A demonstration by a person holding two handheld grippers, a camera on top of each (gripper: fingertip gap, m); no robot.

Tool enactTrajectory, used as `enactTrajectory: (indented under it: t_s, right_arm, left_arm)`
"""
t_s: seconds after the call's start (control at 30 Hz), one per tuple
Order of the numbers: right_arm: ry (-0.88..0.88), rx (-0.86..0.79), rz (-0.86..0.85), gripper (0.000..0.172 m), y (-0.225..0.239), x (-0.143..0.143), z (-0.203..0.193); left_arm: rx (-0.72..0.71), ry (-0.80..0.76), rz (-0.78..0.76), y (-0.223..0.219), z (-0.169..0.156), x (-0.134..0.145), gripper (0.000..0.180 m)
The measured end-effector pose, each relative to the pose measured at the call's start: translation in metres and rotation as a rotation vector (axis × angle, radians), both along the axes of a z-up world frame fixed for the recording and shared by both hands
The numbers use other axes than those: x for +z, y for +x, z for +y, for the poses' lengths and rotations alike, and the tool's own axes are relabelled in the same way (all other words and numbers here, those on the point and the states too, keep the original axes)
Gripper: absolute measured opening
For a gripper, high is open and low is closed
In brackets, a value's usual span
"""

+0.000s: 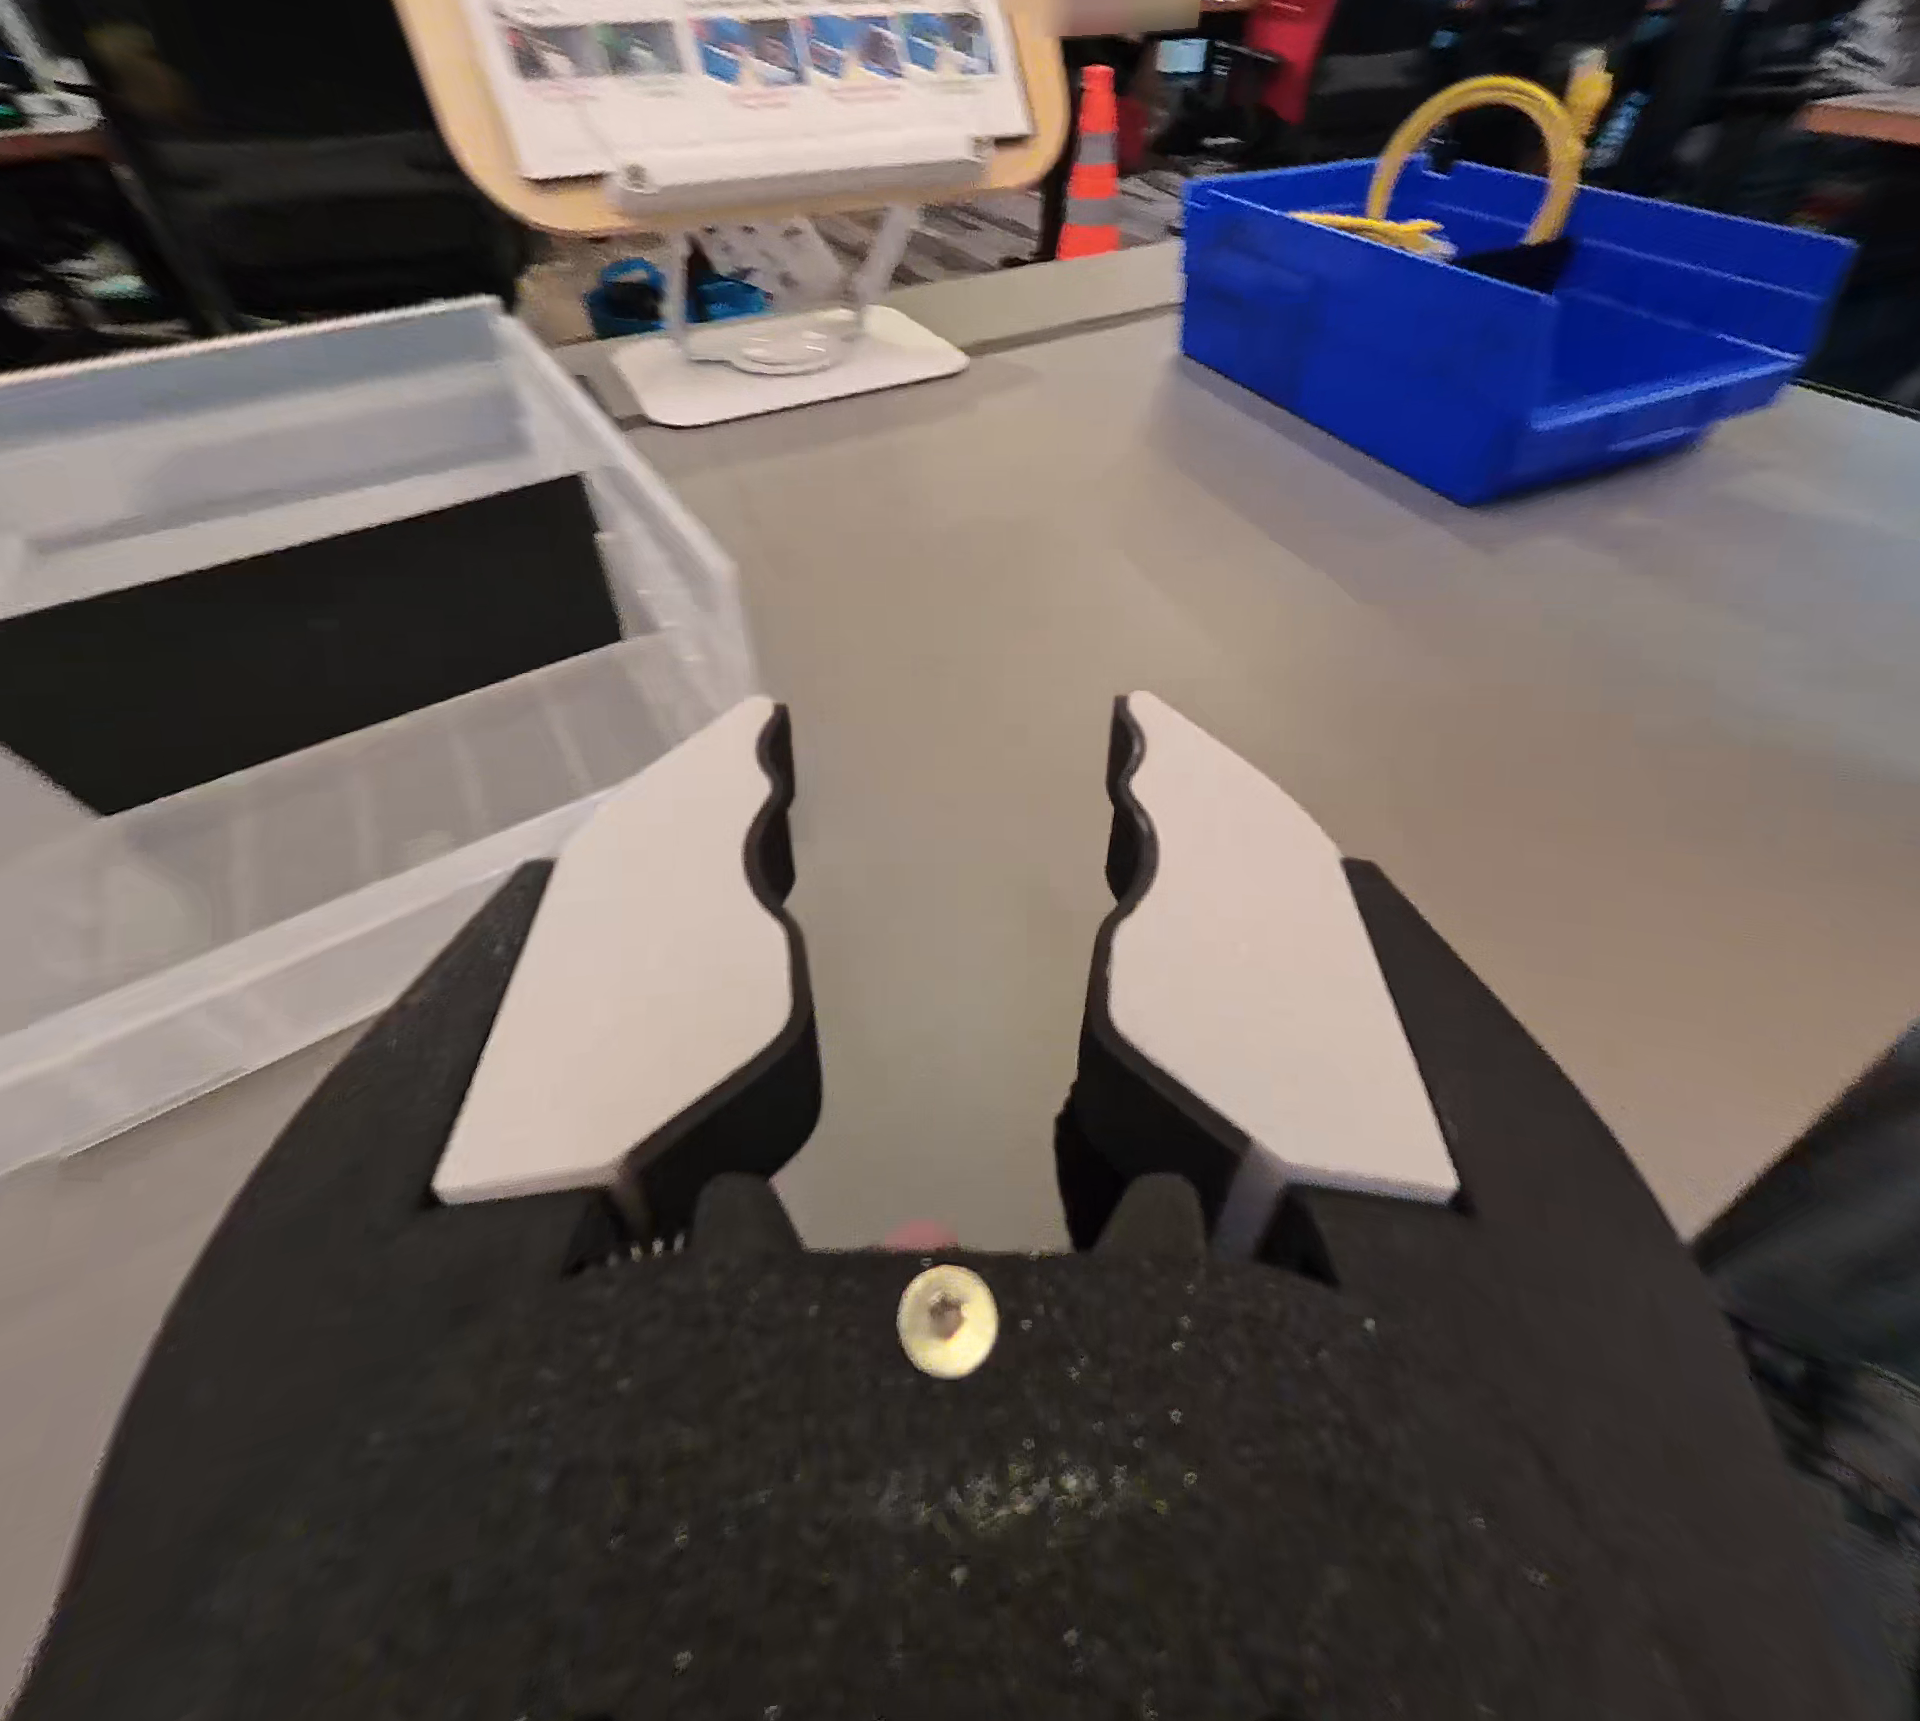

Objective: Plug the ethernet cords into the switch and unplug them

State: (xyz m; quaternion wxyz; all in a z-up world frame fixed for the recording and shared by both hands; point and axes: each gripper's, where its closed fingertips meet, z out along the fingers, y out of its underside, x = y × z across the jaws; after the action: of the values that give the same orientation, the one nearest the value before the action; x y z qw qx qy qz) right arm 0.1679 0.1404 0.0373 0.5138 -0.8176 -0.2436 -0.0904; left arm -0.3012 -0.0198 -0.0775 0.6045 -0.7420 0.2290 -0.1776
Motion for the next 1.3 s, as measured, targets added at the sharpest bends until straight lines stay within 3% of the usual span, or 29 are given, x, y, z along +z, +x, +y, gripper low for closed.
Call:
enactTrajectory:
  t_s: [0.13, 0.23, 0.33, 0.43, 0.67, 0.93, 1.3]
  right_arm:
    - [0.215, -0.195, 0.107, 0.045, 0.010, -0.032, -0.043]
    - [0.230, -0.306, 0.142, 0.062, 0.012, -0.077, -0.062]
    - [0.189, -0.316, 0.163, 0.076, -0.003, -0.120, -0.074]
    - [0.166, -0.307, 0.179, 0.071, -0.009, -0.144, -0.084]
    - [0.185, -0.328, 0.192, 0.083, -0.001, -0.142, -0.088]
    - [0.196, -0.342, 0.257, 0.078, 0.010, -0.140, -0.087]
    - [0.204, -0.363, 0.279, 0.074, 0.024, -0.141, -0.080]
  left_arm:
    - [0.121, 0.002, -0.044, -0.036, 0.015, 0.007, 0.073]
    - [0.182, 0.023, -0.063, -0.058, 0.021, 0.014, 0.072]
    - [0.238, 0.060, -0.095, -0.077, 0.021, 0.024, 0.073]
    - [0.276, 0.069, -0.086, -0.088, 0.023, 0.025, 0.078]
    - [0.314, 0.023, -0.044, -0.097, 0.024, 0.010, 0.086]
    - [0.351, -0.037, -0.072, -0.111, 0.025, -0.001, 0.082]
    - [0.295, -0.101, -0.084, -0.094, 0.039, -0.014, 0.082]
